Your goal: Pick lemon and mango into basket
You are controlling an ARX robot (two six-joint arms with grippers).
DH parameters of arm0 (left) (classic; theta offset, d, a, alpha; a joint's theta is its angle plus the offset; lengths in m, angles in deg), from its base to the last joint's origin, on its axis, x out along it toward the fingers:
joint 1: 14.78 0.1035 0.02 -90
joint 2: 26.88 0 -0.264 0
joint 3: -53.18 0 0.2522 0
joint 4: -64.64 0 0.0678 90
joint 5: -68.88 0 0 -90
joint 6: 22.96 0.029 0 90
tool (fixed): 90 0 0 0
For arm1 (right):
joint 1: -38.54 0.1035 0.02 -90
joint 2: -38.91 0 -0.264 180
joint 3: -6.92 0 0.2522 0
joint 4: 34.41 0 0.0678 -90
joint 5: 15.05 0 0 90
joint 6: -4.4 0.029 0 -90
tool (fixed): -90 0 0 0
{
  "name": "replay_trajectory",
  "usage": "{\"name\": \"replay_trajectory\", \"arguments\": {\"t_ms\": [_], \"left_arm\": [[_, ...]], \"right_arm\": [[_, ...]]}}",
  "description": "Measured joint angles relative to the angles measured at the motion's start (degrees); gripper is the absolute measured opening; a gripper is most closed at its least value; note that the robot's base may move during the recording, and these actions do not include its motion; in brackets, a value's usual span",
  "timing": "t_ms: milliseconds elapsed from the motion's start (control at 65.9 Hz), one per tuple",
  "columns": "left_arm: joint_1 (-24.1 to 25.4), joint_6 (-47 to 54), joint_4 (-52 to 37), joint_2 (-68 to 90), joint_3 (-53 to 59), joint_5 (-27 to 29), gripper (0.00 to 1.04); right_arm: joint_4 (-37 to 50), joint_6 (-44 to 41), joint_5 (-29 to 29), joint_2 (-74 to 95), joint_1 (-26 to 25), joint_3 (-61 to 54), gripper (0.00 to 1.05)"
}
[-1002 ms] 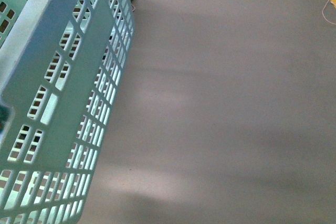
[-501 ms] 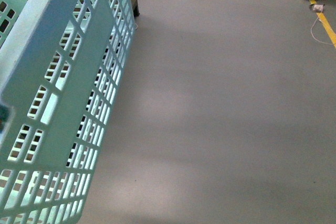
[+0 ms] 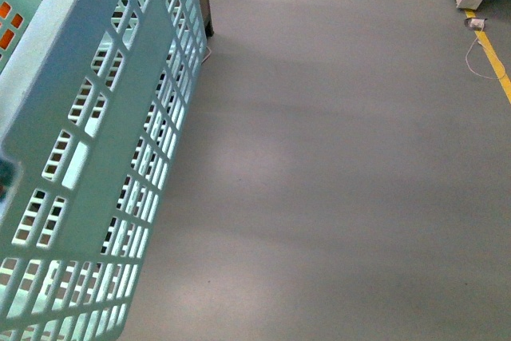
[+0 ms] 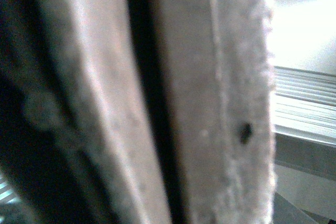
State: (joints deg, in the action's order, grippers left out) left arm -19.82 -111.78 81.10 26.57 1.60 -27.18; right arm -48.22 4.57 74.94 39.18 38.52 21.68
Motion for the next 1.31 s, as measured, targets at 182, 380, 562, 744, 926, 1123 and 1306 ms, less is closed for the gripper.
{"name": "replay_trajectory", "arguments": {"t_ms": [182, 380, 562, 744, 926, 1123, 1306], "left_arm": [[-0.04, -0.26, 0.00, -0.07, -0.04, -0.26, 0.28], [-0.13, -0.83, 0.02, -0.07, -0.04, -0.70, 0.28], [-0.02, -0.46, 0.02, -0.04, -0.09, -0.02, 0.28], [-0.02, -0.44, 0.02, -0.04, -0.09, -0.15, 0.28], [-0.02, -0.42, 0.02, -0.09, -0.09, -0.09, 0.28], [0.02, -0.39, 0.04, -0.15, -0.09, -0.04, 0.28], [0.02, -0.42, 0.04, -0.15, -0.11, -0.07, 0.28]], "right_arm": [[0.00, 0.00, -0.22, -0.02, 0.00, 0.00, 0.96], [0.00, 0.00, -0.22, -0.02, 0.00, 0.00, 0.96], [0.00, 0.00, -0.15, -0.02, 0.00, 0.00, 0.96], [0.00, 0.00, -0.11, -0.04, 0.00, 0.00, 0.96], [0.02, 0.00, -0.02, -0.09, 0.00, 0.00, 0.96], [-0.04, 0.00, 0.00, -0.04, 0.00, 0.00, 0.96], [-0.02, 0.00, -0.22, -0.02, 0.00, 0.00, 0.96]]}}
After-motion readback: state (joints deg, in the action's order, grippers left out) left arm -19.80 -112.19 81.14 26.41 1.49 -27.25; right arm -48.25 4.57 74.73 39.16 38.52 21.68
